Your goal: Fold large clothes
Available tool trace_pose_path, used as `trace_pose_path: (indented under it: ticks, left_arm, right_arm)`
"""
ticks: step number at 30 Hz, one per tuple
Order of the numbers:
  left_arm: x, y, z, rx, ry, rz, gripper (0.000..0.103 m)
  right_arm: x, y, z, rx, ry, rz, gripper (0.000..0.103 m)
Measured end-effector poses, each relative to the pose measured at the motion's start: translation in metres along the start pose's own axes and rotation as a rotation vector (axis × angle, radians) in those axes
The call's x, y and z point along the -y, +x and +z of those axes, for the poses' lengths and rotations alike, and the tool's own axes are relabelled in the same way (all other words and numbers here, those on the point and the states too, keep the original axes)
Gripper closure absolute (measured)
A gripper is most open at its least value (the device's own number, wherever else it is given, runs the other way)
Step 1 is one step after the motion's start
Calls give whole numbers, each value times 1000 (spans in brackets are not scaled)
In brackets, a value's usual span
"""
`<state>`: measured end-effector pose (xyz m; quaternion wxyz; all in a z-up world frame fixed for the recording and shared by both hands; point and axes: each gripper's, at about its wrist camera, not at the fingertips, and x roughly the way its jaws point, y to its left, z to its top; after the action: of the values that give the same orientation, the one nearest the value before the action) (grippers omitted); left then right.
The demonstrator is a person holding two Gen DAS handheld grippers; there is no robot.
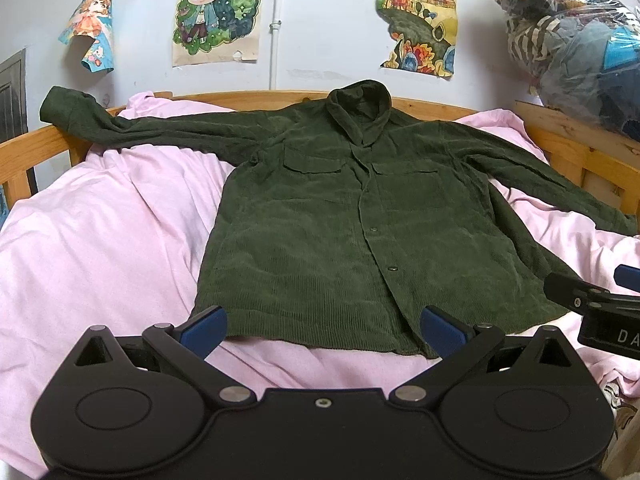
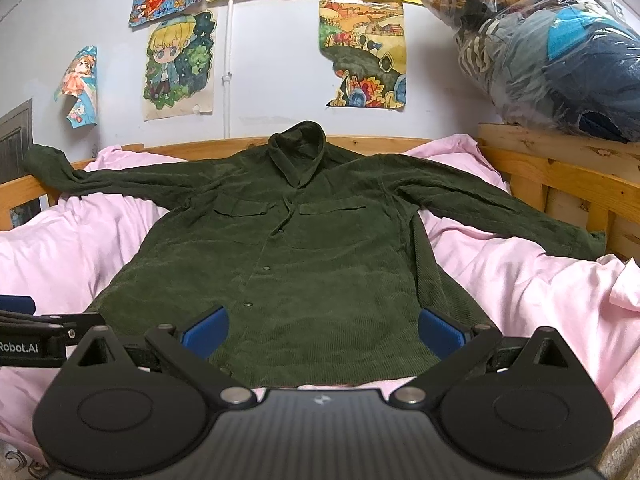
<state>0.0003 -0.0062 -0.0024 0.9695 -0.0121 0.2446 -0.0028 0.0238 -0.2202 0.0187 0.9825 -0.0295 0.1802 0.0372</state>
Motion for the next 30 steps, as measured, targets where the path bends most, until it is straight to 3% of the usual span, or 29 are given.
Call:
trace_pose_path:
  ticks: [10, 23, 30]
  left_arm:
    - [-1, 6, -1, -48, 16, 28, 1]
    - [12, 21, 13, -119, 58, 61, 1]
    - [21, 44, 40, -148, 96, 52, 1]
  right_arm:
    - [-6, 4, 1, -23, -1, -19, 0]
    - [8, 13, 3, -101, 89, -80, 0]
    - [23, 29, 17, -228, 147, -137, 0]
